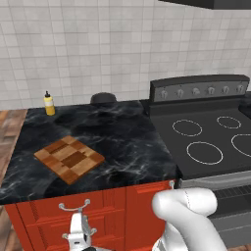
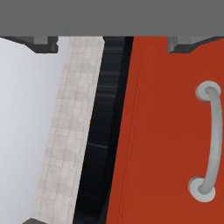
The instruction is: Open the drawer on the left and place the cutting tools on the cutting board.
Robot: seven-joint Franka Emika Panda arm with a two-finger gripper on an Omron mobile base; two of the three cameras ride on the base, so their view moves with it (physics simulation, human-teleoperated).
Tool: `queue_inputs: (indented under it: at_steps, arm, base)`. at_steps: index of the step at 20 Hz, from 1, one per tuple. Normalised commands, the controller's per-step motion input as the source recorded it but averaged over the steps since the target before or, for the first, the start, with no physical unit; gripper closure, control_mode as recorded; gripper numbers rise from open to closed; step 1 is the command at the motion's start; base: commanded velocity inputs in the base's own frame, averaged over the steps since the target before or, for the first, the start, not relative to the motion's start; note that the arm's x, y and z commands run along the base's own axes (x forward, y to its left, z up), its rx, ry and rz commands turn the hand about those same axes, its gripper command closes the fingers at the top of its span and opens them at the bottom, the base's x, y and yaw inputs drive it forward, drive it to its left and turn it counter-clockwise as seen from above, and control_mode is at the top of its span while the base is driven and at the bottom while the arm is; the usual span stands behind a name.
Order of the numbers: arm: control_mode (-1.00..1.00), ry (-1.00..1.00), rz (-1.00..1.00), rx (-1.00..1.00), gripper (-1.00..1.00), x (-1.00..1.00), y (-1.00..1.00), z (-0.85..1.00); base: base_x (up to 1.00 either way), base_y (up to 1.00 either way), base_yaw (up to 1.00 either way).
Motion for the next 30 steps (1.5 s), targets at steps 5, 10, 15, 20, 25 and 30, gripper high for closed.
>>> queue_inputs:
  at_steps: [5, 10, 15, 20, 25, 30]
  arm:
    - [-1.00, 0.00, -0.09, 0.05, -1.00, 0.24, 0.05, -0.33]
    - [-1.00, -0.02, -0.05, 0.00, -1.00, 0.40, 0.17, -0.28]
    - [-1.00, 0.00, 0.00, 0.00, -1.00, 0.33, 0.21, -0.28]
    - [-1.00, 0.00, 0.00, 0.00, -1.00, 0.15, 0.20, -0.43]
    - [-1.00, 0.00, 0.00, 0.00, -1.00, 0.26, 0.21, -0.41]
    - [-1.00, 0.00, 0.00, 0.00, -1.00, 0.32, 0.16, -0.28]
  base:
    - [0.00, 0.00, 0.00]
    - [0.00, 0.00, 0.00]
    - [0.00, 0.00, 0.00]
    - [0.00, 0.00, 0.00]
    - [0.00, 0.00, 0.00]
    - [0.00, 0.00, 0.00]
